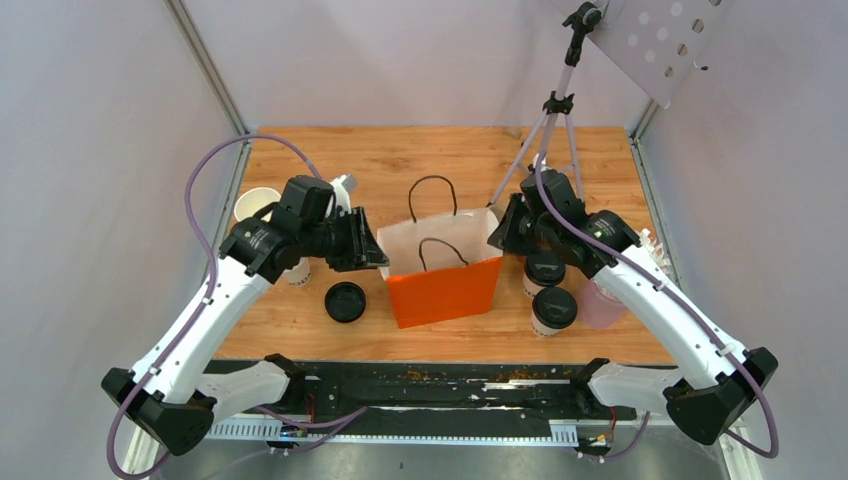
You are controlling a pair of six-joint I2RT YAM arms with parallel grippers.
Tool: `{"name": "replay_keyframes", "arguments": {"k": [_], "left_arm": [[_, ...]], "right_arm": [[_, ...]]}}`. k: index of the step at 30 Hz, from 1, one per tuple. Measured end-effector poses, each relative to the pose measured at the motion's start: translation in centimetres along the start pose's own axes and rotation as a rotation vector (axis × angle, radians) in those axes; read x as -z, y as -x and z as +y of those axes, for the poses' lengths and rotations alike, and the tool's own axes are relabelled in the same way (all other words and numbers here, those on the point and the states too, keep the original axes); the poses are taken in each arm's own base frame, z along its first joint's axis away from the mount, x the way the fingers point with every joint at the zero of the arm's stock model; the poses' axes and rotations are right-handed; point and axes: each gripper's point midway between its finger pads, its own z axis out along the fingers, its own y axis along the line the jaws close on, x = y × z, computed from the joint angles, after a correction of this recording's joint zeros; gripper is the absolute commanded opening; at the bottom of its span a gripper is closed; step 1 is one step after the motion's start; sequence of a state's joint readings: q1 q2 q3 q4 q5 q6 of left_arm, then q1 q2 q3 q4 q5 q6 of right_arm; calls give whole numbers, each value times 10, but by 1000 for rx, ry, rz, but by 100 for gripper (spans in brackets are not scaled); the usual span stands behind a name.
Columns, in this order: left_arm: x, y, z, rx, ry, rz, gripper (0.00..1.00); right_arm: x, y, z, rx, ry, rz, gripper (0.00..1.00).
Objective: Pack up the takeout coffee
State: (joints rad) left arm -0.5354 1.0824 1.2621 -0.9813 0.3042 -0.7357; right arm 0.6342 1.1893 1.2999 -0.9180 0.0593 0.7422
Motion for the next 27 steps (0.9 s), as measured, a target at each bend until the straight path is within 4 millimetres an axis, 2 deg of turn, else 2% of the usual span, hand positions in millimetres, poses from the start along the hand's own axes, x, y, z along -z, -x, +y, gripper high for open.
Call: {"name": "replay_keyframes", "arguments": {"k": [3, 5, 12, 14, 16, 17, 20, 21, 22, 23, 25, 27], "left_arm": [[-1, 3, -4, 10, -15, -10, 8], [-2, 6, -6, 6, -24, -20, 0], [-11, 30, -17, -71, -12, -20, 0], [-14, 32, -16, -92, -4, -12, 14], [-15, 33, -13, -105, 14, -6, 42], [-14, 33, -11, -111, 25, -5, 50], [-7, 36, -11, -125, 45, -16, 63], [-4, 38, -12, -123, 48, -25, 67], [-2, 39, -13, -124, 49, -31, 71], [0, 41, -14, -124, 54, -37, 77], [4, 43, -13, -123, 68, -46, 95], [7, 44, -9, -128, 93, -55, 100]], "right_arm": [[3, -3, 2, -9, 18, 9, 17], [5, -6, 4, -13, 34, 24, 21], [12, -15, 7, 17, 72, 68, 38], [16, -19, 7, 36, 81, 80, 46], [23, -21, 4, 64, 81, 92, 54], [27, -21, 4, 80, 81, 91, 59], [44, -14, 3, 132, 87, 64, 75], [51, -10, 4, 155, 92, 45, 84], [59, -4, 5, 176, 99, 16, 97], [67, 1, 5, 194, 105, -11, 100], [82, 10, 5, 228, 116, -64, 100], [96, 17, 4, 260, 126, -114, 100]]}}
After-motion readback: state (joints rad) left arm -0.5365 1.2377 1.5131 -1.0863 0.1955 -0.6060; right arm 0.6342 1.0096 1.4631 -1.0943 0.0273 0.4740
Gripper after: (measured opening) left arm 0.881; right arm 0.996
